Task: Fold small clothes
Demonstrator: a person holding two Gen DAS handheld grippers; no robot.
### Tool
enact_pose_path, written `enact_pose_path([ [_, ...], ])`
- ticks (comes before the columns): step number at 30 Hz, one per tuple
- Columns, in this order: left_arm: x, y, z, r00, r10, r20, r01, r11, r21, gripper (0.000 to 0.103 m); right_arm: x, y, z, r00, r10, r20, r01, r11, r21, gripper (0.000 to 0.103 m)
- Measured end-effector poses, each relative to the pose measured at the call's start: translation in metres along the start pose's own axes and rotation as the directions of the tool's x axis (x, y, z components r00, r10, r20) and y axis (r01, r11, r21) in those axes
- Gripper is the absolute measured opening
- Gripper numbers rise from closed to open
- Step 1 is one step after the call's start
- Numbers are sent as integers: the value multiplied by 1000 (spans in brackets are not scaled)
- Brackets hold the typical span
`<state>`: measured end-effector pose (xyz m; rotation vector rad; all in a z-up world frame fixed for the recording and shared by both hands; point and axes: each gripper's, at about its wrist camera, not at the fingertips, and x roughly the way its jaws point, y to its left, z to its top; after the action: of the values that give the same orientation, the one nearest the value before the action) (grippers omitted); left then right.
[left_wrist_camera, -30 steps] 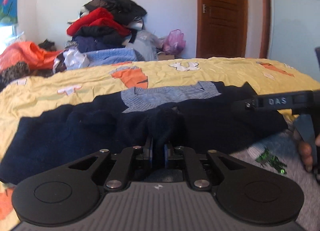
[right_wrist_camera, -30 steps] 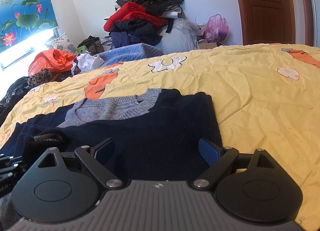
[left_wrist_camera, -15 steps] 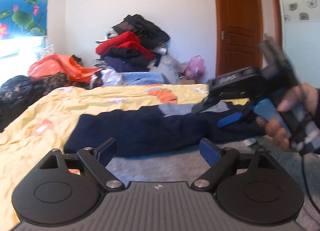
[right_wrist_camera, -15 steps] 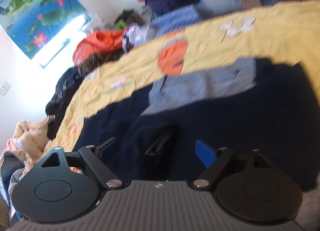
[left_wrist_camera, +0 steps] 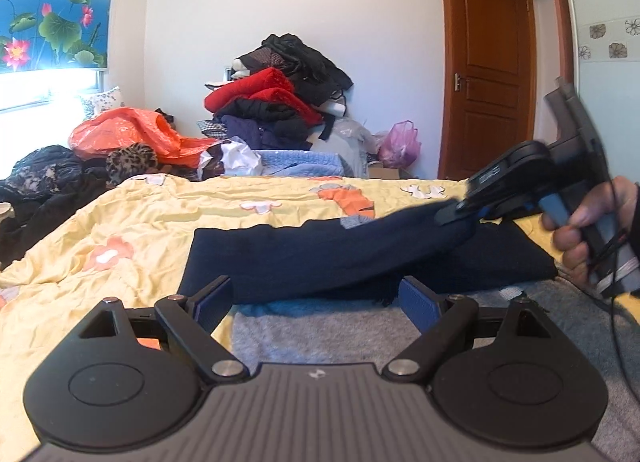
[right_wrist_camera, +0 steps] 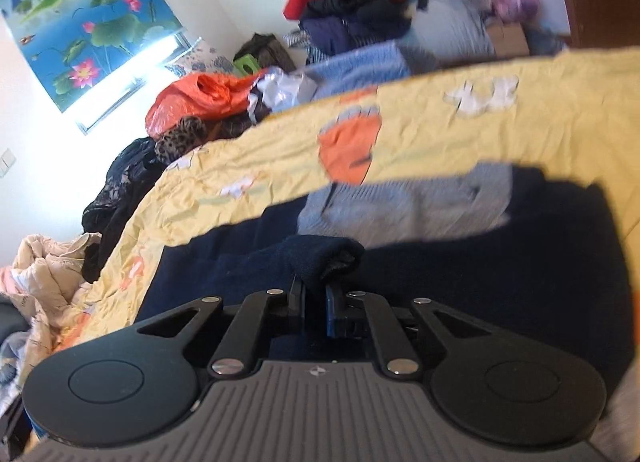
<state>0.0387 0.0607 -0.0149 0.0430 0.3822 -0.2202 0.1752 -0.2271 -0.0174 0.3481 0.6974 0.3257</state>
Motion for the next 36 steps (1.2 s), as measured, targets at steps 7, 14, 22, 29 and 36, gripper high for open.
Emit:
enact_pose_path([
  [7, 27, -9, 13, 999, -38, -5, 38, 999, -8, 91, -31, -51, 18, 994, -99, 56, 99, 995, 0, 17],
  [14, 72, -14, 30, 997, -60, -38, 60, 998, 9, 91, -46, -104, 8, 985, -165, 51, 162, 985, 62, 17],
  [22, 133, -19, 41, 991, -70, -118, 67, 997, -32, 91, -46, -134, -11, 980, -196, 31, 191, 974, 125, 17],
  [29, 190, -20, 27, 957, -3, -289, -2, 1000, -19, 91, -60, -124, -15, 937, -324, 127, 308, 942, 134, 45],
  [36, 197, -19, 26, 952, 13, -305, -25, 999, -34, 95, -37, -65, -22, 952, -269, 145, 275, 961, -23, 45],
])
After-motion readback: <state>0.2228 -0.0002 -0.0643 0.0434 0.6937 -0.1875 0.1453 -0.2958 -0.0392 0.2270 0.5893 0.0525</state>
